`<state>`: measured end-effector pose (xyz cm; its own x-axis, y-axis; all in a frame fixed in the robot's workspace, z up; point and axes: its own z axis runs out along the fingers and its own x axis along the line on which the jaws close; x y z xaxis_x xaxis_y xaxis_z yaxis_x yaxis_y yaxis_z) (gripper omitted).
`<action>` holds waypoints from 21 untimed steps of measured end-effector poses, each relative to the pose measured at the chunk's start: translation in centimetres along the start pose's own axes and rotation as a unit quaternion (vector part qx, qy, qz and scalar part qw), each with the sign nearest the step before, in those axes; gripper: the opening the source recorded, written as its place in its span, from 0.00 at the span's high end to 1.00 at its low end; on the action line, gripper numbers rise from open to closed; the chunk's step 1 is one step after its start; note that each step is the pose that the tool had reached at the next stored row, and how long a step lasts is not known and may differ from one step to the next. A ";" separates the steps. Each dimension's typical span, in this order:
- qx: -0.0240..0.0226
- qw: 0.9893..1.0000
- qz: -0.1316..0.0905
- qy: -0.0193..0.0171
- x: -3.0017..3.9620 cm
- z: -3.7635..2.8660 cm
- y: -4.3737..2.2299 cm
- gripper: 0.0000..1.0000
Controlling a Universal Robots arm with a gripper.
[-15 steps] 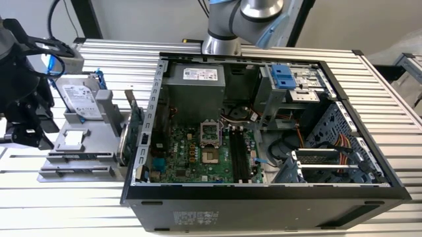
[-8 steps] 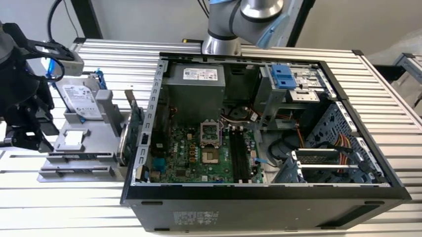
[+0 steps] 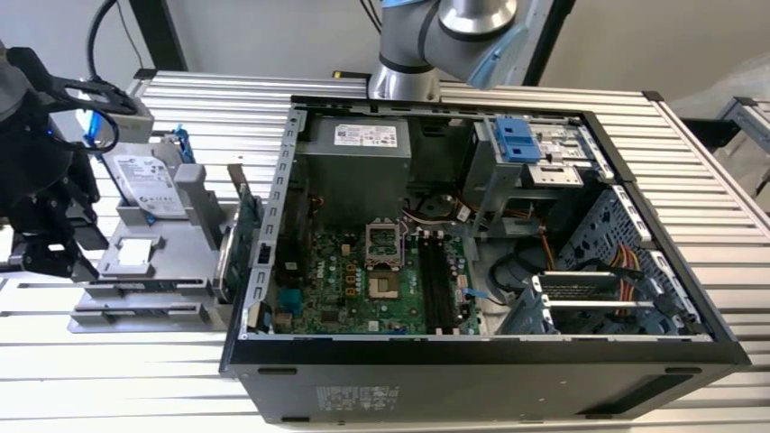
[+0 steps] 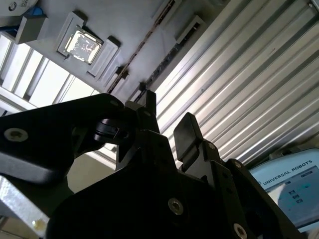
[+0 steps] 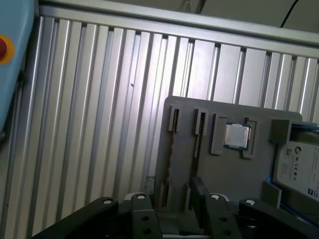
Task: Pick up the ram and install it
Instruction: 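Pick up the ram and move it above insertion slot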
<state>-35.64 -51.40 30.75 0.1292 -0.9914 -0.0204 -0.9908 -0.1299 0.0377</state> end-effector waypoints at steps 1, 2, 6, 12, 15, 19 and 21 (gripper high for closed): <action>0.000 1.000 0.000 0.000 0.00 0.03 0.00 0.00; 0.000 1.000 0.000 0.000 0.00 0.04 0.00 0.00; 0.000 1.000 0.000 0.000 0.00 0.14 -0.01 0.00; 0.000 1.000 0.000 0.000 0.01 0.36 -0.01 0.00; 0.000 1.000 0.001 0.000 0.01 0.48 -0.02 0.00; 0.000 1.000 0.001 0.000 0.02 0.65 -0.02 0.00; 0.000 1.000 0.001 0.000 0.03 0.74 -0.02 0.00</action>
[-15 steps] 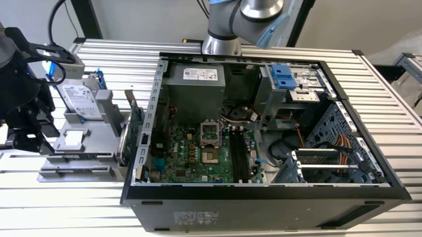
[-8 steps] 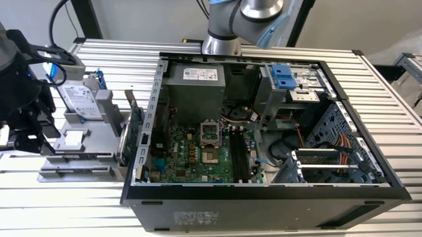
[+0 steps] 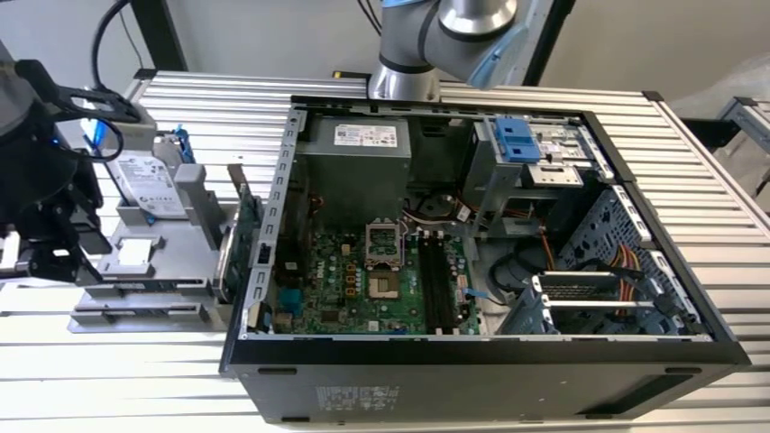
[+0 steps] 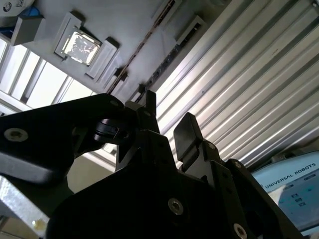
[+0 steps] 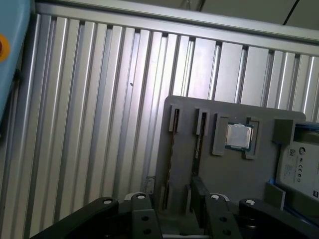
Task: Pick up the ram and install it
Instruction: 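Pick up the ram and move it above insertion slot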
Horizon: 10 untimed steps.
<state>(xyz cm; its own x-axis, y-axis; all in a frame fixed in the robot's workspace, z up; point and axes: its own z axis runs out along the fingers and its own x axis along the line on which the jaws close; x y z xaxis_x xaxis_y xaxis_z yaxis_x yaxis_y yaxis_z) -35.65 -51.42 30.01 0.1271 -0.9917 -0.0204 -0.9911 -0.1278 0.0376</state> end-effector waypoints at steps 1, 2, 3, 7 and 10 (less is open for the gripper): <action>0.000 1.000 0.000 0.000 0.01 0.04 0.00 0.00; 0.000 1.000 0.000 0.000 0.02 0.08 0.00 0.00; 0.000 1.000 0.000 0.000 0.04 0.13 0.00 0.00; 0.000 1.000 0.000 0.000 0.09 0.29 -0.01 0.00; 0.000 1.000 0.000 0.000 0.13 0.41 -0.01 0.00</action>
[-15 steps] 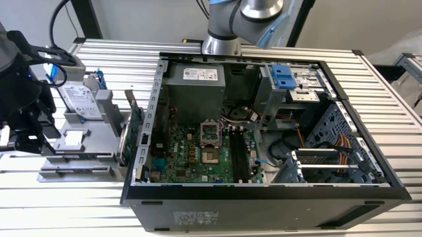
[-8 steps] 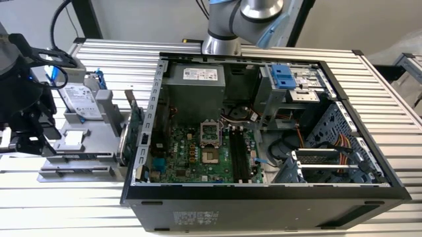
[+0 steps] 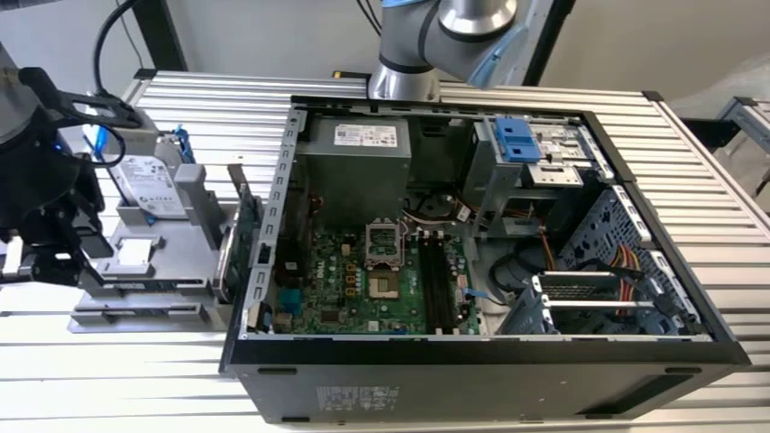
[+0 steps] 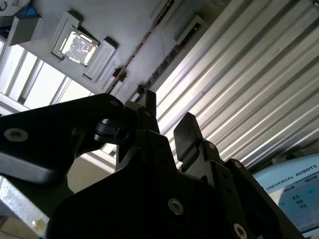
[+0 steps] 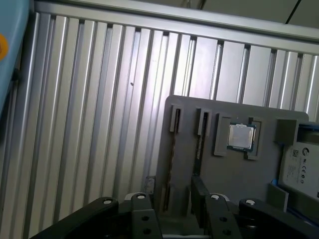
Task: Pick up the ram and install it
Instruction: 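Pick up the ram and move it above insertion slot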
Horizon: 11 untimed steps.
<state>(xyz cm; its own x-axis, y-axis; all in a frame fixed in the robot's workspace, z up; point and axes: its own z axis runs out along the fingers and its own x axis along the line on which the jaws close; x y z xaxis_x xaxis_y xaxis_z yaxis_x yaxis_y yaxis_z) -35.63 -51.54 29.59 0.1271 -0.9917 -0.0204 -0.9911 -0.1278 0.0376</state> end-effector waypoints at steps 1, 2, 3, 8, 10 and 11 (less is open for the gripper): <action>0.000 1.000 0.000 0.000 0.01 0.04 0.00 0.00; 0.000 1.000 0.000 0.000 0.02 0.07 -0.01 0.00; 0.000 1.000 0.000 0.000 0.03 0.11 -0.01 0.00; 0.000 1.000 0.000 0.000 0.05 0.33 -0.03 0.00; 0.000 1.000 0.000 0.000 0.06 0.42 -0.04 0.00; 0.000 1.000 0.000 0.000 0.06 0.46 -0.04 0.00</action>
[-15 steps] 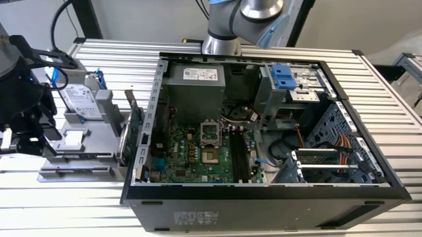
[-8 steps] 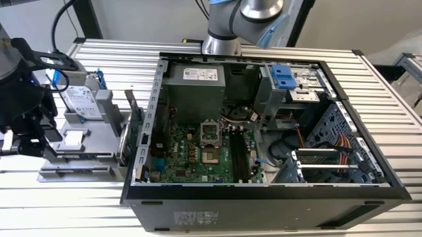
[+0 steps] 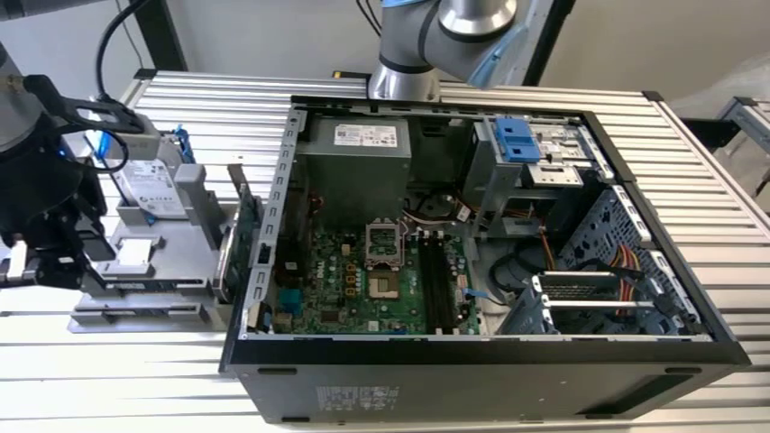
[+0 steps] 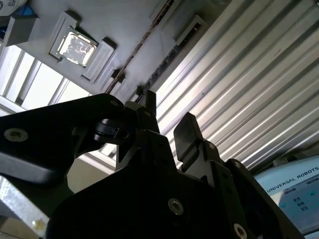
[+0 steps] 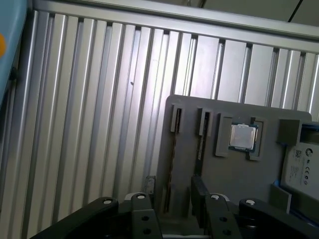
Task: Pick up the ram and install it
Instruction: 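Pick up the ram and move it above insertion slot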
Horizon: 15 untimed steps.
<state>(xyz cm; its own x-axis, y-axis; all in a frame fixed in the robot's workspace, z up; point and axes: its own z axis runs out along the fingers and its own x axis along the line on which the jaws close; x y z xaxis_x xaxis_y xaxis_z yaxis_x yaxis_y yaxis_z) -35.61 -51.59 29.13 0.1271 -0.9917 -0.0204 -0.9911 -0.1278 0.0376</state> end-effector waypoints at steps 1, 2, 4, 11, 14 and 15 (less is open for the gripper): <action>0.000 1.000 0.000 0.000 0.00 0.05 0.00 0.00; 0.000 1.000 0.000 0.000 0.01 0.09 -0.01 0.00; 0.000 1.000 0.000 0.000 0.02 0.19 -0.01 0.00; 0.000 1.000 0.000 0.000 0.09 0.65 -0.02 0.00; 0.000 1.000 0.000 0.000 0.09 0.85 -0.04 0.00; 0.000 1.000 0.000 0.000 0.09 0.91 -0.04 0.00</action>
<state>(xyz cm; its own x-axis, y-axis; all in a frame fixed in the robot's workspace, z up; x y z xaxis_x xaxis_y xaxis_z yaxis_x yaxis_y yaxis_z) -35.59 -51.67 28.22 0.1271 -0.9917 -0.0204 -0.9911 -0.1278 0.0376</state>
